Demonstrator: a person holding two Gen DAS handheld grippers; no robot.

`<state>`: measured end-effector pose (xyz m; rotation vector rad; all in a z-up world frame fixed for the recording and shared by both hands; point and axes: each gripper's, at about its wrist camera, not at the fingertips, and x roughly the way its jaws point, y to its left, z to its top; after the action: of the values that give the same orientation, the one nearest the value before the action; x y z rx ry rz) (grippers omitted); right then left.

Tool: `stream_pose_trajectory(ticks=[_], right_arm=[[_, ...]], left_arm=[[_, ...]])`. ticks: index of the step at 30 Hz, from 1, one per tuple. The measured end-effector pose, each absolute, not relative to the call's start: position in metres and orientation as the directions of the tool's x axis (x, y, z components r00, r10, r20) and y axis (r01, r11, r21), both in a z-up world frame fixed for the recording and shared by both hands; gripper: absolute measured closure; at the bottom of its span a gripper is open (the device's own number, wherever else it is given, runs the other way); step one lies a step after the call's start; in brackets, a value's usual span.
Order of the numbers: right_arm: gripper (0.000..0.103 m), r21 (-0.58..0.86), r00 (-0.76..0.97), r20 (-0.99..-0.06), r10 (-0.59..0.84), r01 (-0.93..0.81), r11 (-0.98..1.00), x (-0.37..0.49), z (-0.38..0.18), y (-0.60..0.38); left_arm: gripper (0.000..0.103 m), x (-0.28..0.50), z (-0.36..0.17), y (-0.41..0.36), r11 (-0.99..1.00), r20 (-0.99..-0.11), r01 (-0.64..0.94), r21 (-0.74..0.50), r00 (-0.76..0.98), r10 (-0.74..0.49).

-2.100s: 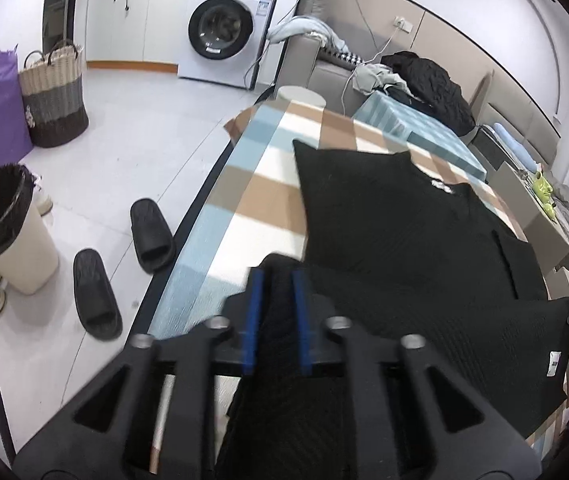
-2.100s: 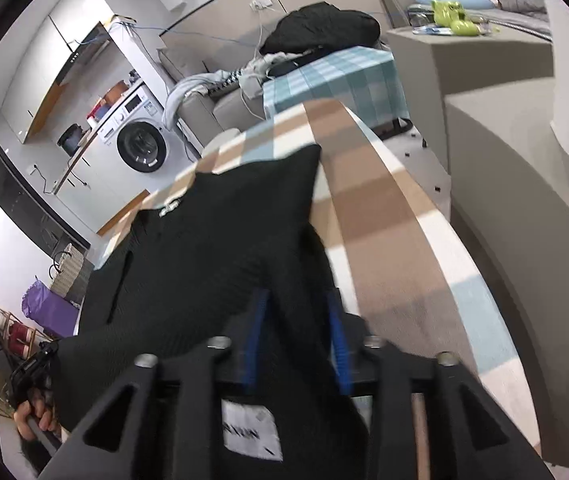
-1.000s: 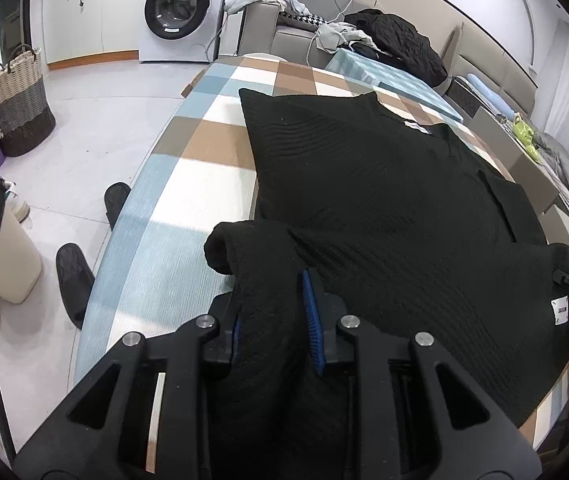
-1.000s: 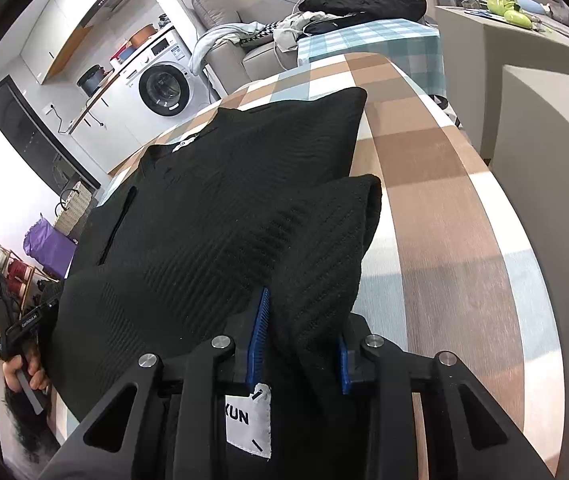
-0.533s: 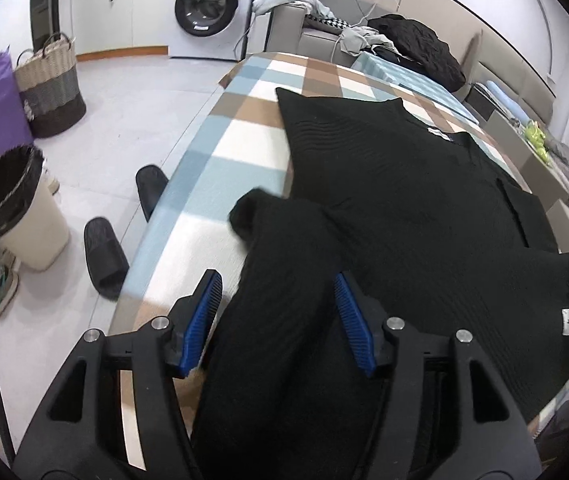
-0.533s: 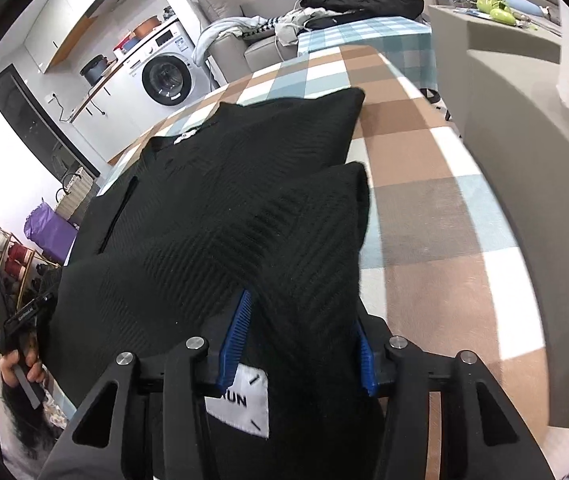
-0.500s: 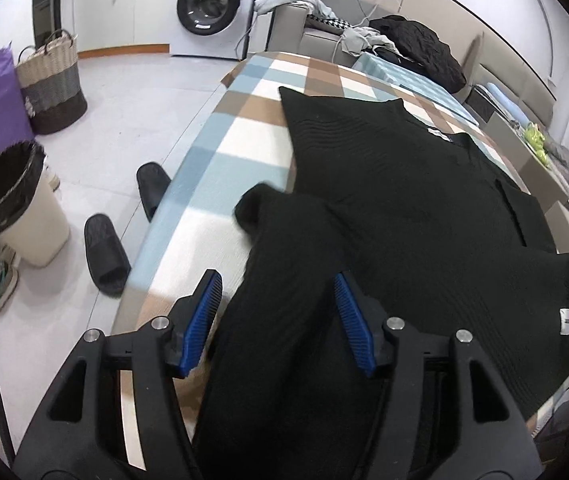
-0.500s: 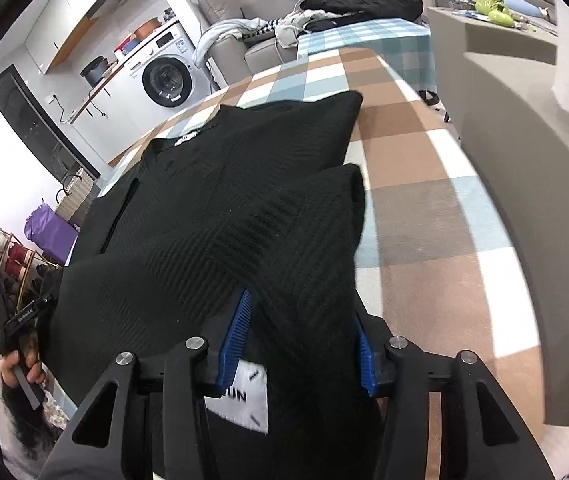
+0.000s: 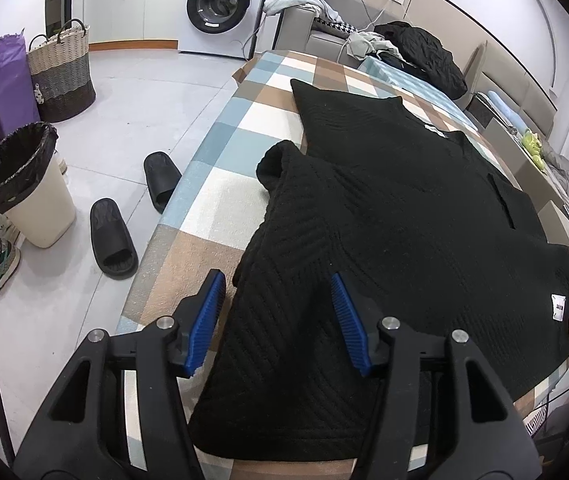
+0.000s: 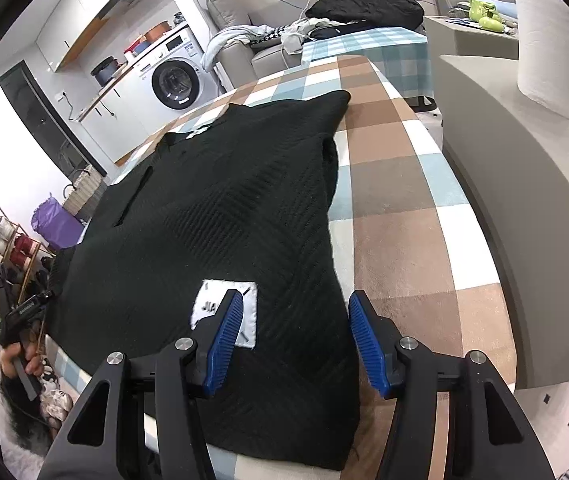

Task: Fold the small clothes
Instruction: 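Lift the hem with both grippers and fold it toward the collar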

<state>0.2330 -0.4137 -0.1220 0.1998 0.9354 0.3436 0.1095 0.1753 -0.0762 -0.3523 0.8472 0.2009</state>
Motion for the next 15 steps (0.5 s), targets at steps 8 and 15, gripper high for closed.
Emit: stream_pose_trajectory(ticks=[8,15], right_arm=[[0.059,0.3,0.539,-0.754,0.375,-0.226,0.927,0.237,-0.126,-0.405],[0.098,0.221,0.627,-0.7,0.34,-0.263,0.939,0.226,-0.104,-0.403]], left_arm=[[0.076,0.113,-0.069,0.173,0.923,-0.744,-0.32,-0.213,0.665,0.059],[0.096,0.103,-0.05,0.177,0.925,-0.685,-0.302,-0.23,0.726,0.066]])
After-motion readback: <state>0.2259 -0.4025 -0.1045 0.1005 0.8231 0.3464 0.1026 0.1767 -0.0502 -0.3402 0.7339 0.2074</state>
